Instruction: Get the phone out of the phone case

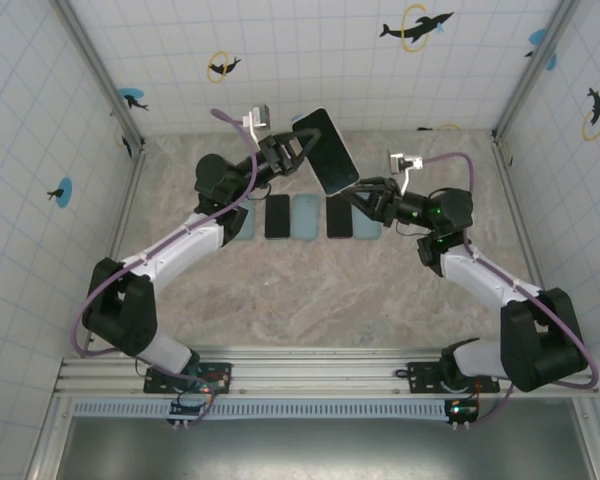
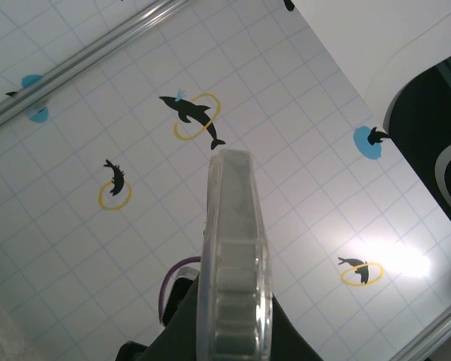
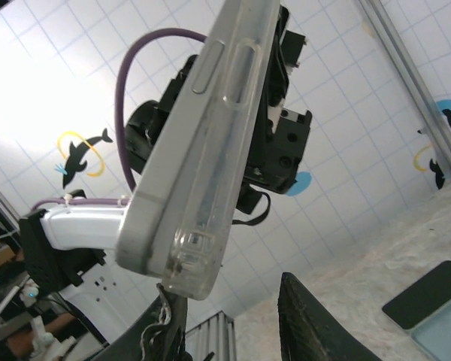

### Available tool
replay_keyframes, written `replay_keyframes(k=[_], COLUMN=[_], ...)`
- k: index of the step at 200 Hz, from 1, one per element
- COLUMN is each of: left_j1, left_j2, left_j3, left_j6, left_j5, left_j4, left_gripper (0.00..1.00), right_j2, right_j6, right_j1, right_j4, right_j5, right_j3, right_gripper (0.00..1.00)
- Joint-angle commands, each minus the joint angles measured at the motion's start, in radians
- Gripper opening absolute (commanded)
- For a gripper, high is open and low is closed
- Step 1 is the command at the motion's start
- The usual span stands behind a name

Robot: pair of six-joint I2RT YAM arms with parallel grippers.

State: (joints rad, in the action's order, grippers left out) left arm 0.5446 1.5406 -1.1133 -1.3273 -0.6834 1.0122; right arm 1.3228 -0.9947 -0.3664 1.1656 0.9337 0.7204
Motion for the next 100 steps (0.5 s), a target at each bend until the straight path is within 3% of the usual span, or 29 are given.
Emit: replay_keyframes(k=[1, 100], left_j1=[0.036, 0.06], left_j2=[0.012, -0.01], left_j3=[0.003, 0.04], left_j6=[-0.031, -0.048], left_j5=[-0.119, -0.05], left_j4=[0.026, 0.07], left_gripper=[0.0, 0.0], right_j2=[0.015, 0.038], right_j6=[-0.108, -0.287], right_j1=[0.004, -0.012], right_j4=[0.146, 0.151], right_j5=[-0.168, -0.334], right_j3=[0.011, -0.039], right_gripper=[0.34, 0.33])
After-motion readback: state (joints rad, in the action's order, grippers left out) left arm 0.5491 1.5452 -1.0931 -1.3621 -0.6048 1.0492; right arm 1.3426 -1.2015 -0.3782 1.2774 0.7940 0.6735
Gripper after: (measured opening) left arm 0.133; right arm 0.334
